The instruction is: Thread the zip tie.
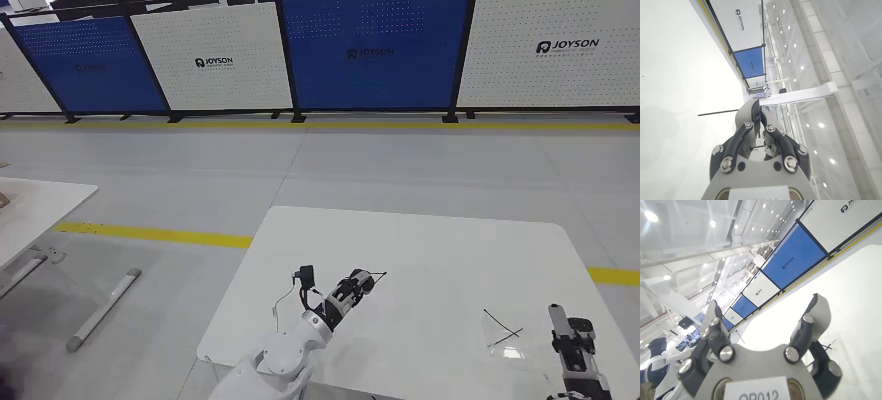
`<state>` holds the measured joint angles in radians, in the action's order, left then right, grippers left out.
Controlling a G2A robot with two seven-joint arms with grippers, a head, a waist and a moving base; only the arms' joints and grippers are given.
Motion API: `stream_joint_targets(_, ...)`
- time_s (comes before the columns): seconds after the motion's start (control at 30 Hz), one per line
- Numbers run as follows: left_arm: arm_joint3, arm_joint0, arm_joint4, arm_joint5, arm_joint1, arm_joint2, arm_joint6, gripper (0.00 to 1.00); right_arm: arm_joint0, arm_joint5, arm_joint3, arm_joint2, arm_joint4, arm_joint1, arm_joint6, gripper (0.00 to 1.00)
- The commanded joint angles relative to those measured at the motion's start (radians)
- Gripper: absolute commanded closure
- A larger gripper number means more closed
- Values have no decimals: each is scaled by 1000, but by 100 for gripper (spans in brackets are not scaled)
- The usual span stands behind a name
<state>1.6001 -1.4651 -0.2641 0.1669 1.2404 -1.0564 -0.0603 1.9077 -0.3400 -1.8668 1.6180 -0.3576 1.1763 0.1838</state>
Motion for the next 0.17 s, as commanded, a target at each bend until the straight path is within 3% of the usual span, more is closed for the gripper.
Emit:
stream_joint_targets(0.0,0,0,0,0,0,0,0,100,0,0,0,0,0,0,0,0)
stream_joint_targets(0.13,0,0,0,0,0,0,0,100,0,0,0,0,0,0,0,0)
